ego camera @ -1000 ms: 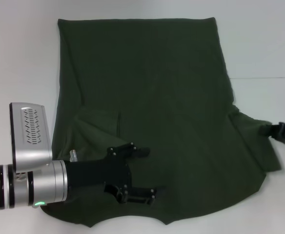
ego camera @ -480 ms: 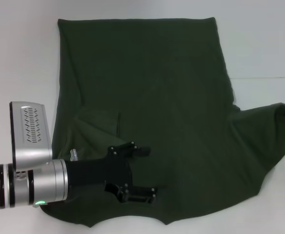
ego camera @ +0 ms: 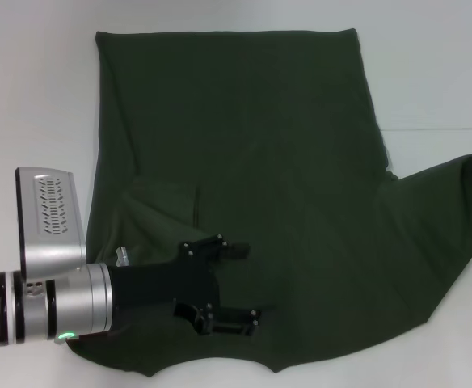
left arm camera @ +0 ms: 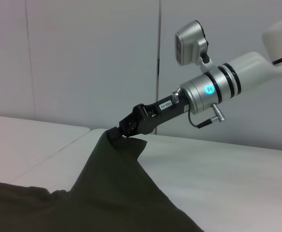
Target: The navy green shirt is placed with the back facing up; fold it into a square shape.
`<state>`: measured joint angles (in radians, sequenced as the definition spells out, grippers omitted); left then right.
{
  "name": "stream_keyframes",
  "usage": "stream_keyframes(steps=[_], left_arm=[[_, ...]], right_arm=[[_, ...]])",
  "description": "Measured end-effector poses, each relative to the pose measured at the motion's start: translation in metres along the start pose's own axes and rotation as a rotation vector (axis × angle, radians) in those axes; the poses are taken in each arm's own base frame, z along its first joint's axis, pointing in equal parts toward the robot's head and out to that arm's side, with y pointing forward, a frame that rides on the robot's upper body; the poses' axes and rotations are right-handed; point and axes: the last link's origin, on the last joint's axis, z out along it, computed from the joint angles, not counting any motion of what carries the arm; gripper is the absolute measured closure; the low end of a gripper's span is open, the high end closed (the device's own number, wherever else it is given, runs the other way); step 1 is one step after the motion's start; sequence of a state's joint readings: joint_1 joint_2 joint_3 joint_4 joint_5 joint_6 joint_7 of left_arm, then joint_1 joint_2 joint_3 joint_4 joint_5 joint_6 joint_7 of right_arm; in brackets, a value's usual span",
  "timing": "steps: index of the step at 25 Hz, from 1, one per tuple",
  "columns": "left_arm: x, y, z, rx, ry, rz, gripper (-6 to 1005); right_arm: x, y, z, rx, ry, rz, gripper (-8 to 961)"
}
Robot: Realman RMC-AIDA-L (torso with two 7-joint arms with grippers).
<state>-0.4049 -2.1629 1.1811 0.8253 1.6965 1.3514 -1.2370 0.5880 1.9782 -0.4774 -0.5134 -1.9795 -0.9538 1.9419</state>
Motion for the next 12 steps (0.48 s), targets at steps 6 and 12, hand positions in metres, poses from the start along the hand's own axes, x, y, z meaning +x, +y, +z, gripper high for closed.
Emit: stream_keyframes(steps=[6,12], left_arm=[[0.000,0.000,0.000,0.000,0.000,-0.001,51],[0.000,0.000,0.000,0.000,0.000,-0.010,52]], right_arm=[[-0.002,0.005,0.002,-0.025,0.015,-0.032,930],[-0.006,0.026,0.002,-0.153,0.013,-0.089,928]])
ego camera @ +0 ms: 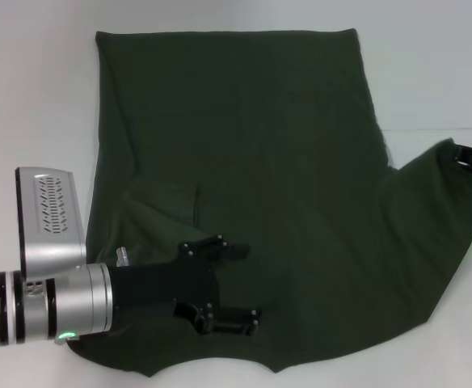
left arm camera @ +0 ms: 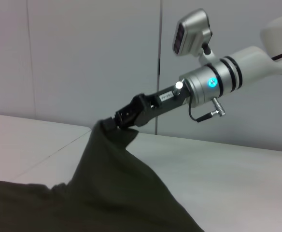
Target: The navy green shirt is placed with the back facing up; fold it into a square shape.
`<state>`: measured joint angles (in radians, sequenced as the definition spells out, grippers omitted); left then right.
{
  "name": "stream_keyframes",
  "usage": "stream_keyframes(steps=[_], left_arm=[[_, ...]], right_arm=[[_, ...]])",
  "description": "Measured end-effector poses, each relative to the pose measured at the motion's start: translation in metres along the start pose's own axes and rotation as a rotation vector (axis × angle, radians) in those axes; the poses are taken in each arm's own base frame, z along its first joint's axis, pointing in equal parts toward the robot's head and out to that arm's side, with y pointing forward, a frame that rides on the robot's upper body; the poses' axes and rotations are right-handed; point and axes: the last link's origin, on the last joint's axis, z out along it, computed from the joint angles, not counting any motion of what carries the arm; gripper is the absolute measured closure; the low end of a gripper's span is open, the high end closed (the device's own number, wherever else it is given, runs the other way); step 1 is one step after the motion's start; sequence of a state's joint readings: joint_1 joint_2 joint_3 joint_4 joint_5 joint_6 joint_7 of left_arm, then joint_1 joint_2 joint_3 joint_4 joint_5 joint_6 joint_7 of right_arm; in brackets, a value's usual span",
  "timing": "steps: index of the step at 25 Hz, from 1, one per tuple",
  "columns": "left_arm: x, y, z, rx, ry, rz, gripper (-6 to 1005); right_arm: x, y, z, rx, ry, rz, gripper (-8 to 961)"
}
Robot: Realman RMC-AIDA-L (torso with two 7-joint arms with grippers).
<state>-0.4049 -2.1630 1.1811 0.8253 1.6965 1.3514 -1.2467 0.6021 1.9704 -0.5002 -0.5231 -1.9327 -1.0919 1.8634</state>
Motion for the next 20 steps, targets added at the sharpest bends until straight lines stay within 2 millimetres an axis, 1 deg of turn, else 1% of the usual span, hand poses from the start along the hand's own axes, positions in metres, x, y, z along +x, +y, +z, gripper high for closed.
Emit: stream_keyframes(steps=[1,2,3,7,12,15,18,20], left_arm=[[0.000,0.000,0.000,0.000,0.000,-0.003,52],[0.000,0.000,0.000,0.002,0.001,-0.004,52],[0.000,-0.001,-0.001,0.005,0.002,-0.005,52],[0.000,-0.002,-0.002,0.012,0.004,-0.013,52],[0.000,-0.002,-0.002,0.014,0.005,-0.021,52],[0.000,-0.004,-0.003,0.021,0.007,-0.022,52],[0.000,-0.004,-0.004,0.024,0.007,-0.024,52],[0.000,-0.005,-0.005,0.028,0.009,-0.026,52]], right_arm=[[-0.001,0.004,0.001,-0.025,0.000,-0.008,927],[-0.002,0.014,0.005,-0.073,0.011,-0.021,927],[-0.002,0.014,0.005,-0.073,0.011,-0.021,926],[-0.001,0.037,0.022,-0.148,0.063,-0.059,925],[0.013,0.071,0.049,-0.228,0.169,-0.130,923],[0.018,0.085,0.057,-0.264,0.213,-0.149,922],[0.016,0.089,0.060,-0.271,0.215,-0.143,794],[0.014,0.087,0.059,-0.260,0.207,-0.134,708]])
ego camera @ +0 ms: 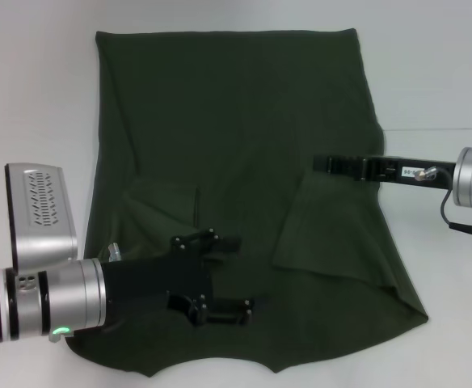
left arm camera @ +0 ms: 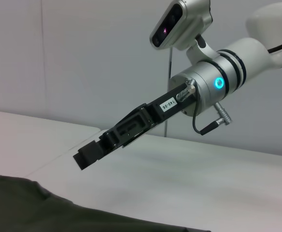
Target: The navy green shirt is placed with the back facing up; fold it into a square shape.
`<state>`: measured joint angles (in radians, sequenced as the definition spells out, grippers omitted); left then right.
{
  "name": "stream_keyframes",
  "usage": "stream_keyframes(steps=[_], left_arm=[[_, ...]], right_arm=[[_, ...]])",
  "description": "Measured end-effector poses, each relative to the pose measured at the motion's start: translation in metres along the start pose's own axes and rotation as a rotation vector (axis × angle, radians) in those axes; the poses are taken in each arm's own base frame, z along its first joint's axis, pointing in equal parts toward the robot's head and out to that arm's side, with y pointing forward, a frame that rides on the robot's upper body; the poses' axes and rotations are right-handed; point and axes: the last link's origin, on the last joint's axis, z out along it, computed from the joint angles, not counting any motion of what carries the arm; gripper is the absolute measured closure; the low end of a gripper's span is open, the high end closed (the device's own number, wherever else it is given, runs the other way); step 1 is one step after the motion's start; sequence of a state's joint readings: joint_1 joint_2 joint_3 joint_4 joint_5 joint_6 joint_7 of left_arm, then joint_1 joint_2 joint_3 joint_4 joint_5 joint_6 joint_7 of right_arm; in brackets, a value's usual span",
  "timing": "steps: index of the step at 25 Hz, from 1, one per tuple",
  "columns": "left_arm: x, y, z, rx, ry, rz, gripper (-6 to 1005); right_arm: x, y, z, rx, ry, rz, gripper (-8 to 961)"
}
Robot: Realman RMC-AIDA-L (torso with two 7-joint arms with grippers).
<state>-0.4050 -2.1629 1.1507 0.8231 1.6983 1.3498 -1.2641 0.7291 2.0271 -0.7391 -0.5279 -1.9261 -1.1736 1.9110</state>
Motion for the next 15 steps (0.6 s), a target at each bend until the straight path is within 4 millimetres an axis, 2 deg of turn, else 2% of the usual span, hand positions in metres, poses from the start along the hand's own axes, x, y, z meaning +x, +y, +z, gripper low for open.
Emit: stream_keyframes(steps=[10,15], left_arm=[[-0.001,-0.006,-0.009,0.037,0.022,-0.054,52],[-0.003,-0.010,-0.028,0.054,0.031,-0.122,51]], right_arm=[[0.008,-0.006,-0.009,0.007,-0.020,0.029,287],[0.021,0.000,-0.006,-0.023,-0.015,0.024,136]])
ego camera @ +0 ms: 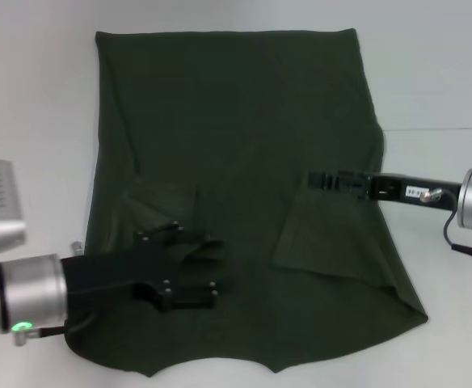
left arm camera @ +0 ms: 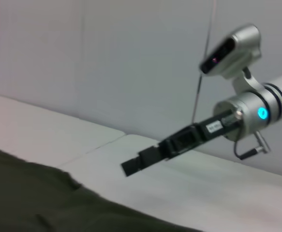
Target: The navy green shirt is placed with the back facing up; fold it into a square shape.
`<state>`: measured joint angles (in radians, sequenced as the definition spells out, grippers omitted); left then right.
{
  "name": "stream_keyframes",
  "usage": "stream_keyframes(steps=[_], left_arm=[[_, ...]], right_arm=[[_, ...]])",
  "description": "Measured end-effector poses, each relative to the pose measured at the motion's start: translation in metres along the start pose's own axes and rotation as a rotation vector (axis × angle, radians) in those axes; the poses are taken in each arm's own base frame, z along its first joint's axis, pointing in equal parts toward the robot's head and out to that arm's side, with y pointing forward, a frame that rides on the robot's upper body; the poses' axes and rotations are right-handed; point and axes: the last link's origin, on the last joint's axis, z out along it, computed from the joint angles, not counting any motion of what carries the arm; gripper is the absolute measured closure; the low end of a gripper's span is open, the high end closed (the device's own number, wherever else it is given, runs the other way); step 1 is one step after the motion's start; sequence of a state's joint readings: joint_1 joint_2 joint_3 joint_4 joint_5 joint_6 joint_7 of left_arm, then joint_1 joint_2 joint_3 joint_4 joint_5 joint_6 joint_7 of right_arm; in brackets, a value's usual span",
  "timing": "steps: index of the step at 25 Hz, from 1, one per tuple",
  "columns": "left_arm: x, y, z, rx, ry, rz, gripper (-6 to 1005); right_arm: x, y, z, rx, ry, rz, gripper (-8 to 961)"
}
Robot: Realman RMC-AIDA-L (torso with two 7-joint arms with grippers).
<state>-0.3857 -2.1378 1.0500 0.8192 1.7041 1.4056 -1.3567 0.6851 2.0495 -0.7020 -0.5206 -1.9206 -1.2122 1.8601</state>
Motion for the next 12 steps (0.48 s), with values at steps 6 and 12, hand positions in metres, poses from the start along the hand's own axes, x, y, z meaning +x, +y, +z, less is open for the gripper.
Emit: stream_keyframes(steps=[6,12], left_arm=[[-0.012,-0.007,-0.031,0.079,0.009,-0.051,51],[-0.034,-0.016,-0.074,0.231,-0.023,-0.096,51]], right_arm=[[0.010,0.006,0.005,-0.026,-0.052,0.014,27],[0.011,0.008,0.009,-0.034,-0.065,0.029,27]])
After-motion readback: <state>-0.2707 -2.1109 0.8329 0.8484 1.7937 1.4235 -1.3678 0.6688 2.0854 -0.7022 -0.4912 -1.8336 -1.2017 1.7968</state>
